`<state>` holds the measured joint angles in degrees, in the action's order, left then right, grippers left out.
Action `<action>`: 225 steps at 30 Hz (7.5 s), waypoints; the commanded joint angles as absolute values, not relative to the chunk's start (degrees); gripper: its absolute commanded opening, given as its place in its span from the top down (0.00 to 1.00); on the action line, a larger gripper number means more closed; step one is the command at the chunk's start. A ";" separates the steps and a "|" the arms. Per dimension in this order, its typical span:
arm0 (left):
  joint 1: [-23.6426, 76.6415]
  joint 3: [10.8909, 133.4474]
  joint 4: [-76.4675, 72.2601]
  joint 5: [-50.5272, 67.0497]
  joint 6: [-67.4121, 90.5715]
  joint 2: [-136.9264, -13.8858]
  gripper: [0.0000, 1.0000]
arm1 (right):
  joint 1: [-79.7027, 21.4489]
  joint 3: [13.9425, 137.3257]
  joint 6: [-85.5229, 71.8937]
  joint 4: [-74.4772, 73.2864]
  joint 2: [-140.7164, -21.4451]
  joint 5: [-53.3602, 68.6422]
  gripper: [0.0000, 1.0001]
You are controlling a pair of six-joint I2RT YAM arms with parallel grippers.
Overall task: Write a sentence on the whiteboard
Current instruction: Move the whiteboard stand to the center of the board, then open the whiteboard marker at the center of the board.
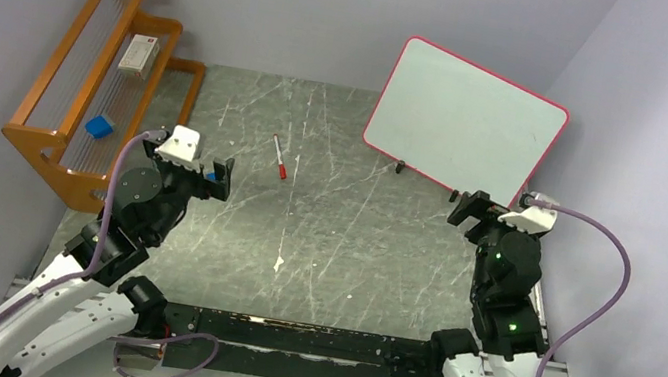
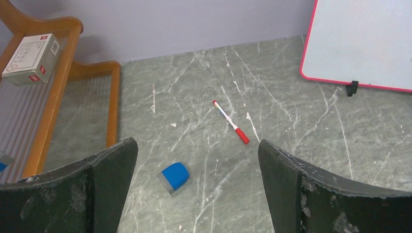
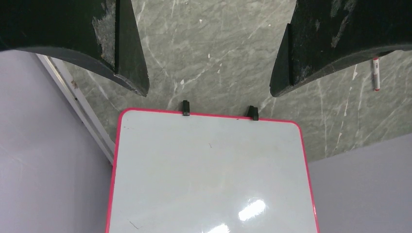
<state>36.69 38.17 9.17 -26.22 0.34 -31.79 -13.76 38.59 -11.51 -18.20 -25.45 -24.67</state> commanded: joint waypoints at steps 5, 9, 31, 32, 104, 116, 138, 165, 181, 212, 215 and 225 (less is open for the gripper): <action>35.17 39.02 7.74 -23.37 2.20 -32.28 0.02 | -14.15 39.23 -12.95 -17.27 -27.75 -25.72 0.00; 34.94 39.02 7.56 -22.74 2.90 -32.38 0.02 | -14.15 38.50 -14.60 -15.01 -29.06 -23.05 0.00; 34.54 39.46 8.38 -21.98 2.96 -33.93 0.02 | -18.80 43.94 -24.46 3.99 -76.66 -23.56 0.02; 34.46 39.20 8.25 -22.01 2.71 -33.67 0.02 | -19.05 44.99 -25.41 4.59 -79.13 -23.83 0.03; 33.14 39.79 9.64 -25.02 3.42 -34.87 0.02 | -48.27 36.28 -32.49 0.62 -84.59 -26.38 1.00; 31.11 40.15 9.74 -25.05 5.51 -37.44 0.02 | -52.83 33.58 -35.96 0.41 -82.70 -26.83 1.00; 28.30 46.23 14.74 -24.94 14.70 -50.74 0.02 | -54.28 32.90 -32.84 -2.68 -73.49 -29.75 0.39; 24.27 84.90 28.00 -11.69 24.37 -109.09 0.13 | -54.21 35.31 -22.29 -14.38 -41.04 -47.68 0.01; 23.46 95.10 32.04 -8.94 21.55 -123.78 0.41 | -54.21 35.33 -22.22 -16.41 -34.91 -48.43 0.00; 23.38 80.36 39.85 -8.96 10.59 -116.89 0.79 | -54.21 34.27 -20.27 -13.51 -37.00 -47.06 0.00; 23.36 80.27 39.34 -8.34 10.44 -117.05 0.86 | -54.21 34.19 -20.15 -13.45 -37.01 -46.85 0.00; 23.35 73.46 38.24 -12.57 9.90 -104.14 0.95 | -54.20 36.88 -19.36 -14.74 -37.97 -42.11 0.00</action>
